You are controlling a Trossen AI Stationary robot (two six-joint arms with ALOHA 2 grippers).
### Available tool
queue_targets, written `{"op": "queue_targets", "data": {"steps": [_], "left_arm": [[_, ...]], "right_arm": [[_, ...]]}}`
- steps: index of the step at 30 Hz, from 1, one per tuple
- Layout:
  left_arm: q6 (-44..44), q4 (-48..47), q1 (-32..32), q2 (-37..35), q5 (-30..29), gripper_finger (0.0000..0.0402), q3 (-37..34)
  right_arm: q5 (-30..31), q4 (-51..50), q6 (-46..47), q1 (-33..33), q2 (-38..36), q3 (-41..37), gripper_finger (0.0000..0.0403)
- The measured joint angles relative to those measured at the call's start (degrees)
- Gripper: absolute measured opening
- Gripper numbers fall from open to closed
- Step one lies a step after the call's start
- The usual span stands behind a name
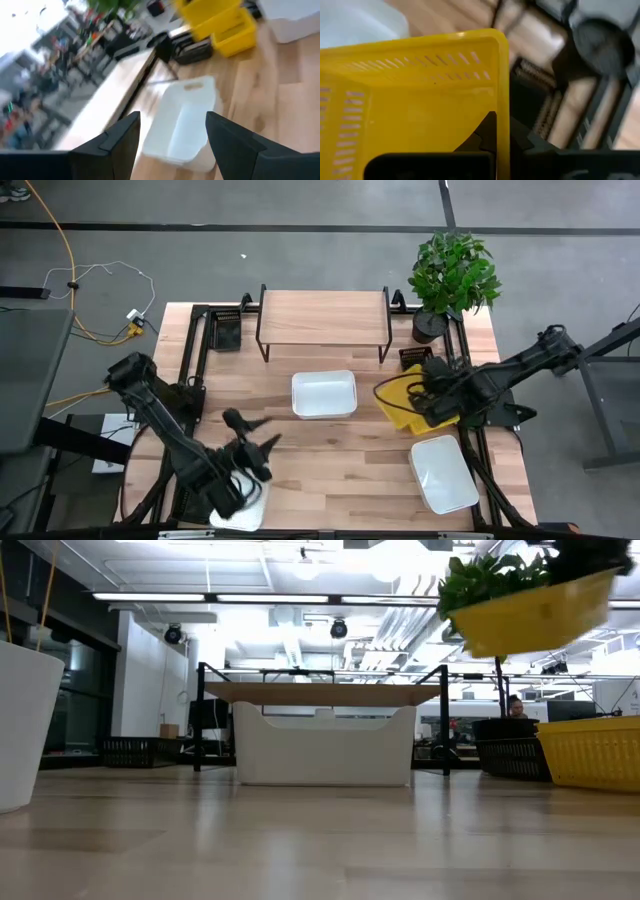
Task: Stack baskets on shelf by color
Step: Stack the yellow bin on top of the stacked yellow bins
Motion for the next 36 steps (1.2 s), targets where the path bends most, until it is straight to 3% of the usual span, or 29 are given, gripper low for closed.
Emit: {"op": "queue_targets", "data": {"steps": [4,9,14,20,28,36], "left_arm": [[-12.7,0.7,0.3,-4.1,0.9,0.0213,-9.1],[-13.9,7.1,1.6,-7.8,6.2,0.0213,-15.4],[-7.7,13.3,4.0,-7.8,7.6,0.0213,-17.5],[-1.3,16.6,6.5,-7.9,9.1,0.0213,-17.4],[-0.3,16.8,7.2,-7.8,9.9,0.0213,-17.4],[-0.3,17.0,7.1,-7.8,10.4,0.0213,-17.4]], "right_arm": [[-6.6,-3.3,4.5,0.9,-0.2,0.0,0.0],[-10.5,-3.3,5.2,-0.3,0.8,-0.4,0.0],[-8.8,-3.3,5.9,-3.0,3.3,-1.9,0.0],[-7.8,-3.3,-1.1,-6.7,8.8,0.3,0.0],[-6.9,-3.3,-8.3,-8.9,18.0,3.6,0.0],[0.6,-3.3,-10.3,-5.6,17.0,17.7,0.0]]}}
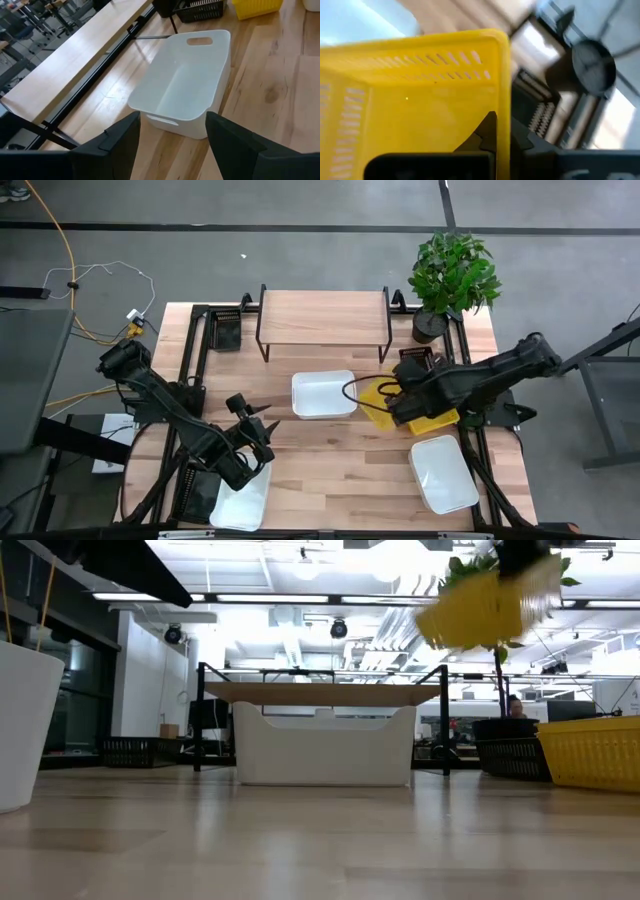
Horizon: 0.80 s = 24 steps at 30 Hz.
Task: Stack baskets on shelf by color
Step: Stack the yellow bin on top of the stacked yellow bins
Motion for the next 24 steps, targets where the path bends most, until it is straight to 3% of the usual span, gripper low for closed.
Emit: {"op": "queue_targets", "data": {"steps": [4,9,14,18,20,24], "left_arm": [[0.0,0.5,0.0,0.0,0.3,0.0213,0.0],[0.4,0.7,0.0,0.0,0.5,0.0213,0.0],[0.4,1.1,0.0,0.0,1.2,0.0213,0.0],[0.4,1.2,0.0,0.0,1.3,0.0213,0.0],[0.4,1.3,0.0,0.0,1.3,0.0213,0.0],[0.4,1.5,0.0,0.0,1.3,0.0213,0.0]], "right_arm": [[4.5,0.1,-2.3,3.7,-0.4,10.6,0.0],[17.4,4.2,-6.6,12.5,-0.3,24.3,0.0],[23.5,17.6,-17.7,21.1,-0.2,28.6,0.0],[23.4,22.2,-20.6,24.3,0.6,27.4,0.0],[20.6,17.1,-14.8,24.4,1.9,27.4,0.0],[8.6,0.5,3.2,23.2,5.3,27.4,0.0]]}}
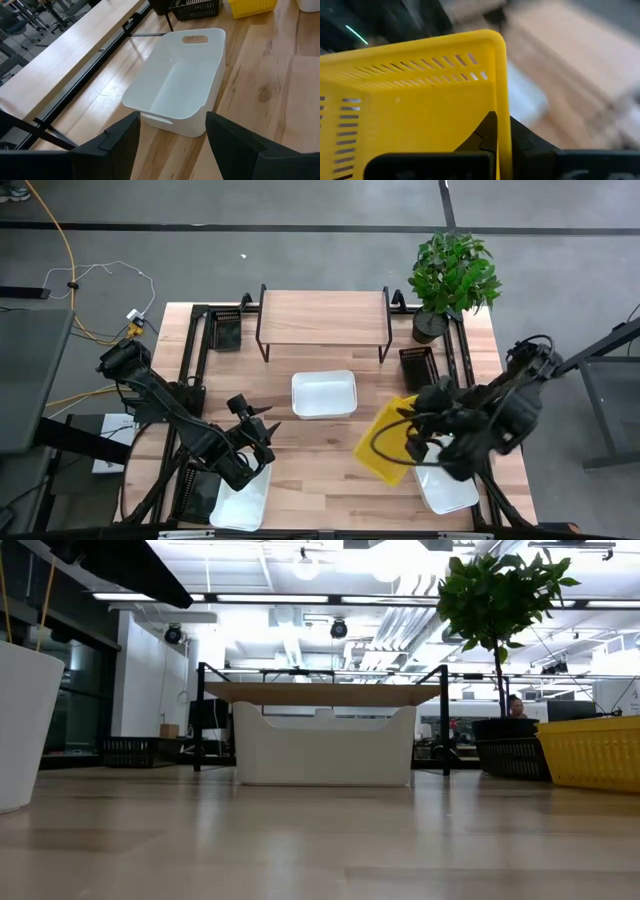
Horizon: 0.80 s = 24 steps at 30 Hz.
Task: Stack baskets on shelf by color
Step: Stack the yellow bin on top of the stacked yellow bins
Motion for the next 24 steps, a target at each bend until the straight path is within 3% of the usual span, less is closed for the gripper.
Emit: {"op": "queue_targets", "data": {"steps": [1,3,9,16,19,24], "left_arm": [[0.1,0.0,0.0,0.0,0.0,0.0213,0.0],[0.8,0.3,0.0,0.0,0.0,0.0213,0.0],[1.7,1.8,0.0,0.0,0.2,0.0213,0.1],[3.5,2.6,0.0,0.0,1.1,0.0213,0.1],[5.2,3.3,0.0,0.0,0.9,0.0213,0.1],[8.8,6.0,0.1,0.0,-0.4,0.0213,0.1]], "right_arm": [[-4.0,-1.5,3.7,-0.4,0.9,-0.4,0.0],[-10.8,0.7,2.4,-1.2,1.6,-2.6,0.0],[-19.6,-0.8,8.6,-2.6,3.2,-9.3,0.0],[-36.5,-0.5,19.1,-3.2,-2.3,-29.0,0.0],[-37.5,-0.6,24.7,-2.3,-7.0,-36.3,0.0],[-28.6,-0.6,30.1,-0.6,-15.0,-40.9,0.0]]}}
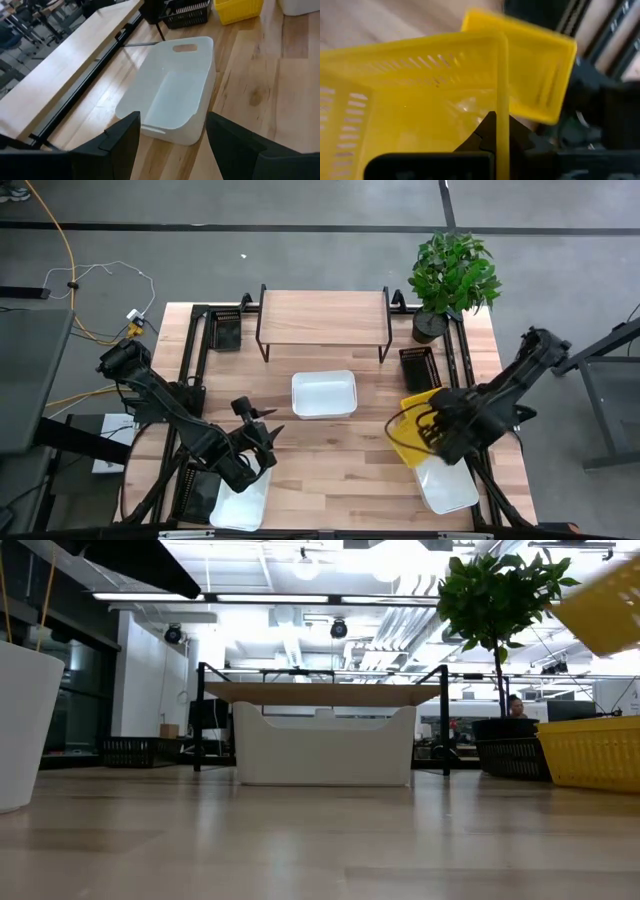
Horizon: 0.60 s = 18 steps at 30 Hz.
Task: Stack baskets on shelf by color
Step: Stack the yellow bin on top of the stacked yellow bins
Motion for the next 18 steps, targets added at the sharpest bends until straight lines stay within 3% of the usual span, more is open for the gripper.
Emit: {"op": "queue_targets", "data": {"steps": [4,11,18], "left_arm": [[2.2,2.1,0.6,0.0,0.2,0.0213,0.0],[2.3,2.3,0.8,0.0,0.2,0.0213,0.0],[2.8,2.4,0.9,0.0,-0.7,0.0213,0.0]], "right_arm": [[5.5,0.1,1.2,-1.8,-5.9,-3.0,0.0],[-0.4,0.0,-3.4,-11.9,-12.6,-17.8,0.0],[5.0,0.0,-7.8,-18.2,-17.4,-21.9,0.0]]}}
